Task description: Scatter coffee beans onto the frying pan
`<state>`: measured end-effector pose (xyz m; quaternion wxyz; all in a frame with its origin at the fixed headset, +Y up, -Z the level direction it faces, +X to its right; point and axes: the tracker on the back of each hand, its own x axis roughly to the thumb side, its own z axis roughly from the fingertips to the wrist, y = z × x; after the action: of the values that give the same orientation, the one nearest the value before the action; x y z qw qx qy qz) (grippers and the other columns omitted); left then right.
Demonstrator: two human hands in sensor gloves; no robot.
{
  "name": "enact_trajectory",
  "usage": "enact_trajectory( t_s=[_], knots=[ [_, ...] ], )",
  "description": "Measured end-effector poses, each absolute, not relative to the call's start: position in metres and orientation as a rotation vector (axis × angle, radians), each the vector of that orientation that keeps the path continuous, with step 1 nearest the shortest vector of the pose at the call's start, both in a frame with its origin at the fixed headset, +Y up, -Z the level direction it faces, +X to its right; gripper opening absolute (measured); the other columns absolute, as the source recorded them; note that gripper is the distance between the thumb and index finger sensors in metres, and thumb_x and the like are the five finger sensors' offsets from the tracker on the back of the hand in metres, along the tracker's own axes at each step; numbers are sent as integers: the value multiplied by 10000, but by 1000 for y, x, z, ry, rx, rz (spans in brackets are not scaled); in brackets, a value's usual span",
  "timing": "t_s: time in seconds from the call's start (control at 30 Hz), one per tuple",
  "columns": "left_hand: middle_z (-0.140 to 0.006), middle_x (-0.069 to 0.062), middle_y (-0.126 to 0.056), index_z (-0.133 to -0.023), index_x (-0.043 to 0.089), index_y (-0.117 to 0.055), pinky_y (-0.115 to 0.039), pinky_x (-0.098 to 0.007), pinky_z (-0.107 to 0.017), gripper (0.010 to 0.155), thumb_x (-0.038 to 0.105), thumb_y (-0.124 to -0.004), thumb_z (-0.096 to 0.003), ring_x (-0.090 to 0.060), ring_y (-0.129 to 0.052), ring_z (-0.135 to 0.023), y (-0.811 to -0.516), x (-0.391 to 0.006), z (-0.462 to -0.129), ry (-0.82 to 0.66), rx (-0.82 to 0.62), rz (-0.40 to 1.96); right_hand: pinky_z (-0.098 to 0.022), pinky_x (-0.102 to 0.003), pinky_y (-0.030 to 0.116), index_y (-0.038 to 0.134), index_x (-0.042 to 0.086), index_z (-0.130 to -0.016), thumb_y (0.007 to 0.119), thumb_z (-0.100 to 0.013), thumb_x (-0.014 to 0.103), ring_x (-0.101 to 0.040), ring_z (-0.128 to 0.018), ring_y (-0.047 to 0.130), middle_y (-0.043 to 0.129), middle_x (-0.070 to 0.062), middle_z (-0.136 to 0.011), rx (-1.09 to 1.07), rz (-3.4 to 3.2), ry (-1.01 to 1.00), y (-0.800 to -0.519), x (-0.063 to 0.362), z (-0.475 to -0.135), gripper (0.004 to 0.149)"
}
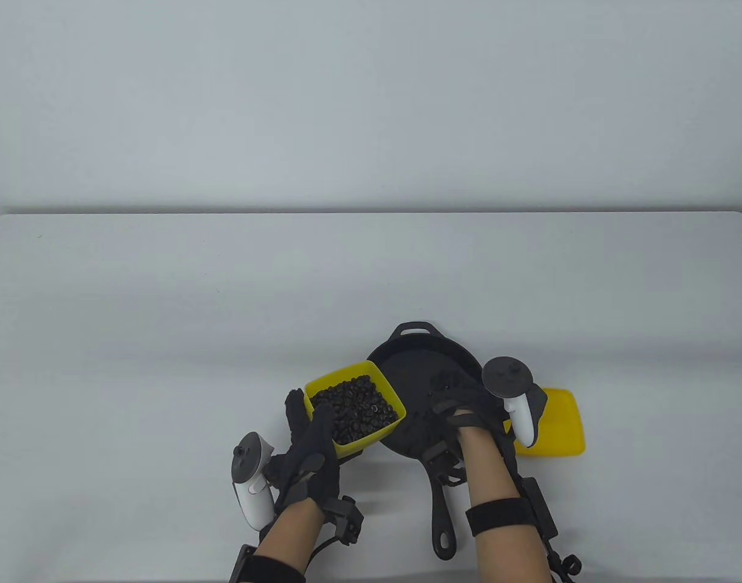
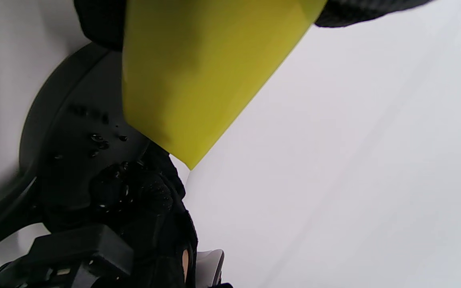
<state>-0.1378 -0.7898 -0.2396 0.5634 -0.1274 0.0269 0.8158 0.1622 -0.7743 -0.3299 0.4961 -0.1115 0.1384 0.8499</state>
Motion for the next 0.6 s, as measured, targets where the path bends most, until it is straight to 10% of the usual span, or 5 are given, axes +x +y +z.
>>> enact_trajectory(
  t_s=[0.6],
  knots=[
    [-1014, -236, -330, -1015, 357, 66, -717, -461, -649, 814, 624, -579, -596, -453, -661, -877, -789, -135, -239, 45, -304, 1878, -518, -485, 802, 441, 7, -1086, 705, -612, 489, -577, -826, 672, 467, -336, -1020, -112, 1852, 287, -775, 170, -323, 726]
  ],
)
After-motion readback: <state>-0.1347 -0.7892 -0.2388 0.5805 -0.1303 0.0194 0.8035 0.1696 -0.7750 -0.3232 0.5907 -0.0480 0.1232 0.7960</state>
